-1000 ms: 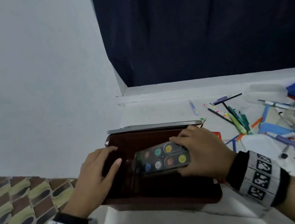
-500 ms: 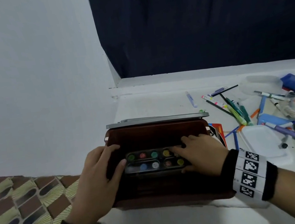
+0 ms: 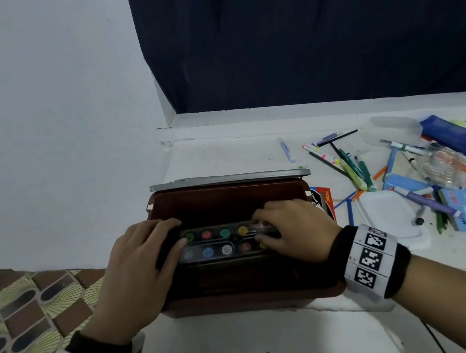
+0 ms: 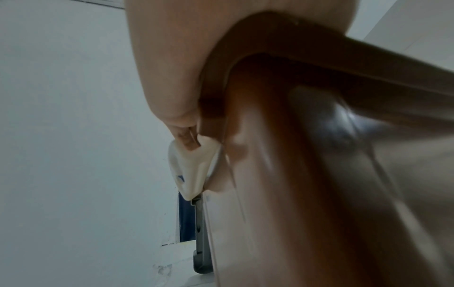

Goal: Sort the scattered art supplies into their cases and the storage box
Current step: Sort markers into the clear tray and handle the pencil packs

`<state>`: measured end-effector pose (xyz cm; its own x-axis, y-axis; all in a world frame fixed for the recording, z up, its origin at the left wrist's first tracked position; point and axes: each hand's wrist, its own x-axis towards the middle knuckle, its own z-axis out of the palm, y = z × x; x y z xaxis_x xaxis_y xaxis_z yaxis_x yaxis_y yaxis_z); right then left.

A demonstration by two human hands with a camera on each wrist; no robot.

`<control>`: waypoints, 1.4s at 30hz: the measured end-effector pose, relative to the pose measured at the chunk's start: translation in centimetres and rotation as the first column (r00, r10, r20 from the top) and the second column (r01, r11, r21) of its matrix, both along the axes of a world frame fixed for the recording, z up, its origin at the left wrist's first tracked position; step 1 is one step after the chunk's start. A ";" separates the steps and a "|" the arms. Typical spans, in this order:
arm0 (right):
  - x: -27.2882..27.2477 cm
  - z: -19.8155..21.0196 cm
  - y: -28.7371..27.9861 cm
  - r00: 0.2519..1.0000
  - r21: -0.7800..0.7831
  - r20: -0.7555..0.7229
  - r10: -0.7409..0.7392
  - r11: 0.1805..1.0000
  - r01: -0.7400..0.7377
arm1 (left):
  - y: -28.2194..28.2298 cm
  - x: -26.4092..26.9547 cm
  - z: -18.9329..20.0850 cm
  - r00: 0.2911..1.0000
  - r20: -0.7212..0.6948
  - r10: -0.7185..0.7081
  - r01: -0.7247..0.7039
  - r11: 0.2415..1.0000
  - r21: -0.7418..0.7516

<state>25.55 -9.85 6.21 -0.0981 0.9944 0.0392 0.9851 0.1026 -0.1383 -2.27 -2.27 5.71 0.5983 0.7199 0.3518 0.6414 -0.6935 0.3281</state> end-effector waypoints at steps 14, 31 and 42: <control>9.0 3.1 -7.9 0.822 0.440 -0.549 0.155 0.889 0.126 | -8.8 11.6 5.7 0.932 0.355 -0.072 0.128 0.982 -0.137; 34.8 -1.0 -21.7 0.850 0.238 -0.526 -0.046 0.951 0.199 | -14.4 37.0 -3.8 0.999 -0.032 -0.019 0.006 0.932 -0.363; 44.0 -0.4 -13.7 0.896 0.127 -0.419 -0.148 0.967 0.219 | -9.2 42.6 -4.6 0.809 -0.574 -0.126 -0.125 0.917 -0.378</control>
